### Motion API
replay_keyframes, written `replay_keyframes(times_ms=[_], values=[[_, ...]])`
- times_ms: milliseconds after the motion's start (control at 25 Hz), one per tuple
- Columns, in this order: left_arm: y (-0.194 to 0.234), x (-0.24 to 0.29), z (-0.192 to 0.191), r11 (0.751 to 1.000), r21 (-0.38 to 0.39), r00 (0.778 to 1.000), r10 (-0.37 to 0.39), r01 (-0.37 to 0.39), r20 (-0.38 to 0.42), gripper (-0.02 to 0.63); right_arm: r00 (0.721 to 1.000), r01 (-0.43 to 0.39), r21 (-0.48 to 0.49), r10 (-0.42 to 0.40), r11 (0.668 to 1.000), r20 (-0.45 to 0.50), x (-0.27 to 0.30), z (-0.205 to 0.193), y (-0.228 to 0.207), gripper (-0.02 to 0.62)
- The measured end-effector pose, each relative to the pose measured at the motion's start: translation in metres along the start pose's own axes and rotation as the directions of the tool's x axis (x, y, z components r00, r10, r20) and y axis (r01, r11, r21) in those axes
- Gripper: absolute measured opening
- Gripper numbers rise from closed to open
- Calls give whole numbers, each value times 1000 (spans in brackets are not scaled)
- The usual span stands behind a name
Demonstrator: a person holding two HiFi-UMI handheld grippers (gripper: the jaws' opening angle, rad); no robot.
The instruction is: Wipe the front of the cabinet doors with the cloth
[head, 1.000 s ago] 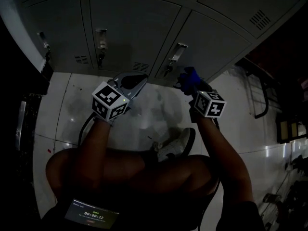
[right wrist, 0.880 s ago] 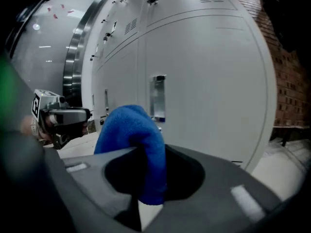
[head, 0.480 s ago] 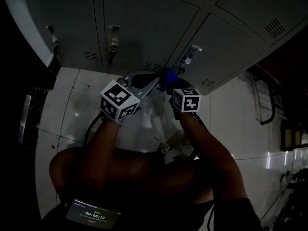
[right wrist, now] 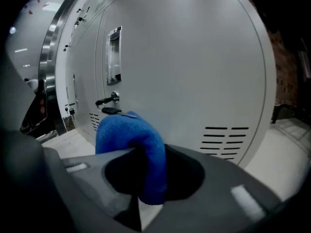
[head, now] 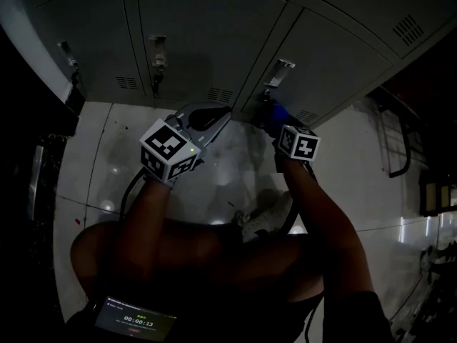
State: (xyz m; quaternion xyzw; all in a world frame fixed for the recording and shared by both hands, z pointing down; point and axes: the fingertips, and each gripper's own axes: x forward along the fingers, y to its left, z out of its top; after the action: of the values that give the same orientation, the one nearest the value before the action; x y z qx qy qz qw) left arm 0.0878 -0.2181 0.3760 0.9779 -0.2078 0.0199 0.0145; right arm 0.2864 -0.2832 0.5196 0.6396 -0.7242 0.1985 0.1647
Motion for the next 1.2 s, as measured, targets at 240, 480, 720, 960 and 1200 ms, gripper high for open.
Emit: replay_keyframes(times_ms=[240, 480, 720, 960, 1200], values=[[-2, 1, 0, 1000, 4, 1000, -3, 3, -5, 6, 994, 106, -9, -106, 994, -17, -24, -7, -66, 75], [-3, 2, -2, 1000, 7, 1000, -8, 9, -11, 6, 975, 223, 45, -222, 974, -13, -46, -13, -129, 75], [-3, 3, -4, 1000, 10, 1000, -9, 10, -18, 6, 968, 253, 103, -252, 962, -23, -52, -19, -143, 75], [-1, 3, -2, 1000, 10, 1000, -7, 7, -11, 6, 968, 250, 163, -251, 954, -15, -64, -16, -144, 75], [-2, 1, 3, 1000, 8, 1000, -10, 10, 4, 6, 980, 47, -3, -45, 999, 195, -102, 65, -68, 75]])
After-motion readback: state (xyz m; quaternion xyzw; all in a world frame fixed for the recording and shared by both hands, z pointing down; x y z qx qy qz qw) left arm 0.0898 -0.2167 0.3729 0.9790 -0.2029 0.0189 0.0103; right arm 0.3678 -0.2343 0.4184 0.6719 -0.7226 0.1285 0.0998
